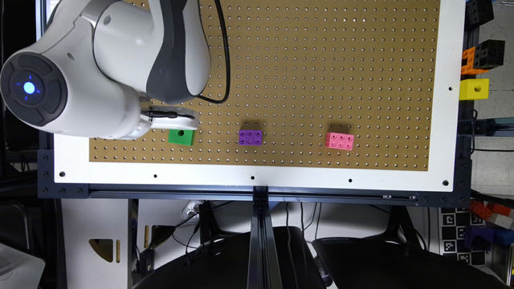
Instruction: Pick up green block.
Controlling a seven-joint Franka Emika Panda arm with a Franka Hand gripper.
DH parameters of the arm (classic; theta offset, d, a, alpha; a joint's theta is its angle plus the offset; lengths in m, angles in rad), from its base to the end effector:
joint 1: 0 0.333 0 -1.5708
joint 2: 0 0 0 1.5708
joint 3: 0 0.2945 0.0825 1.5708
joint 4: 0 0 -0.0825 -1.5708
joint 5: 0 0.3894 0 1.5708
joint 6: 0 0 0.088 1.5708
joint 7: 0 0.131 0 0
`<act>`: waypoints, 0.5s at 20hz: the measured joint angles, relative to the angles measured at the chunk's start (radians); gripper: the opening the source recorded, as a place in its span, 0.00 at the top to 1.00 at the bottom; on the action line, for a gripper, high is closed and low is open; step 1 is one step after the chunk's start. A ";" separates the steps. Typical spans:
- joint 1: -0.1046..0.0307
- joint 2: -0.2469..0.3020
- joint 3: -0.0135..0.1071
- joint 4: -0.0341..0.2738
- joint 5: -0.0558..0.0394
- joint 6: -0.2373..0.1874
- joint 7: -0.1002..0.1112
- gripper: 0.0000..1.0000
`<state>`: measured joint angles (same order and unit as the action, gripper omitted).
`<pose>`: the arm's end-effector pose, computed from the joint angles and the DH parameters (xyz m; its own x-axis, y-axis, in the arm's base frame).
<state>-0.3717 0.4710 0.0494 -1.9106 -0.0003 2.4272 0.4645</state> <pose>0.5966 -0.1998 0.2061 0.7013 -0.7122 0.0312 -0.7111 -0.7020 -0.0405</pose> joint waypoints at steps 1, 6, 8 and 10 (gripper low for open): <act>0.001 0.004 0.002 0.000 0.0000 0.000 0.000 0.00; 0.013 0.050 0.008 0.012 0.0000 0.034 0.006 0.00; 0.018 0.054 0.008 0.019 0.0000 0.034 0.007 0.00; 0.019 0.054 0.008 0.021 0.0000 0.034 0.007 0.00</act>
<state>-0.3529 0.5254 0.0573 -1.8900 -0.0003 2.4609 0.4714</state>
